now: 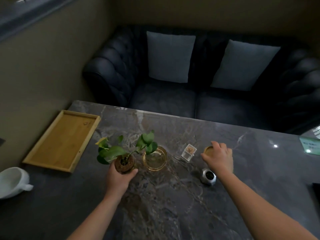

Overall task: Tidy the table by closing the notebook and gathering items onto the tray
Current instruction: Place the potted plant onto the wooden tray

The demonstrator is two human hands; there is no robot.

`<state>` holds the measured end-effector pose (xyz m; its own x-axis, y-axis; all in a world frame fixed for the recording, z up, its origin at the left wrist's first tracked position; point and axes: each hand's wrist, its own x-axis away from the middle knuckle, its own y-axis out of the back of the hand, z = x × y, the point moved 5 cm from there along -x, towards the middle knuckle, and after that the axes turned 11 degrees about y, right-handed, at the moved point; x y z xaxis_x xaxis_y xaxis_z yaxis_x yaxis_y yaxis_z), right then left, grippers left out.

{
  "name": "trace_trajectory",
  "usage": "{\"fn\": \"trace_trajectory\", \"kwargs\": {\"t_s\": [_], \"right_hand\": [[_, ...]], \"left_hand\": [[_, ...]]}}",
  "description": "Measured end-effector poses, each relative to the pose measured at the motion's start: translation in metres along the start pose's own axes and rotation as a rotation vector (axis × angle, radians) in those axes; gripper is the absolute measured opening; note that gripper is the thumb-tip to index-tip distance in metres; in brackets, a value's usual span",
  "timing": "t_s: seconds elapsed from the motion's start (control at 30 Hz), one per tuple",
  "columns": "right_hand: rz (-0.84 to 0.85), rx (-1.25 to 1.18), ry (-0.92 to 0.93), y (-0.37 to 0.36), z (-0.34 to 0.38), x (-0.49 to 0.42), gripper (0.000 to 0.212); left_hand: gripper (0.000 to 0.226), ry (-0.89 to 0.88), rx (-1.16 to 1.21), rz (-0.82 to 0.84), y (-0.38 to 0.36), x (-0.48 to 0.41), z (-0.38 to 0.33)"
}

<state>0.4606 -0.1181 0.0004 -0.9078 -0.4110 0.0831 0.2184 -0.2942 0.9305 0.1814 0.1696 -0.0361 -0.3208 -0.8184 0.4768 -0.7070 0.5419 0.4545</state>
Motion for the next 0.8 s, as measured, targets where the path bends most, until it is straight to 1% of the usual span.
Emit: {"fn": "trace_trajectory", "kwargs": {"t_s": [0.17,0.27,0.4,0.47,0.63,0.8], "right_hand": [[-0.126,-0.049,0.044,0.018,0.049,0.02,0.065],[-0.146,-0.105,0.116,0.02,0.088,0.026,0.065],[-0.104,-0.128,0.26,0.007,0.154,0.029,0.066],[-0.059,-0.131,0.322,-0.005,0.191,0.029,0.067],[0.086,-0.14,0.464,-0.044,0.273,0.029,0.067],[0.189,-0.136,0.543,-0.079,0.342,0.011,0.067]], "left_hand": [[0.086,-0.025,0.032,0.006,0.038,-0.01,-0.003],[0.089,-0.057,0.064,-0.025,0.066,-0.02,-0.007],[0.074,-0.113,0.09,-0.093,0.111,-0.032,-0.012],[0.068,-0.113,0.123,-0.116,0.132,-0.04,-0.012],[0.063,-0.057,0.184,-0.162,0.177,-0.052,-0.007],[0.064,-0.023,0.208,-0.202,0.207,-0.056,0.004]]}}
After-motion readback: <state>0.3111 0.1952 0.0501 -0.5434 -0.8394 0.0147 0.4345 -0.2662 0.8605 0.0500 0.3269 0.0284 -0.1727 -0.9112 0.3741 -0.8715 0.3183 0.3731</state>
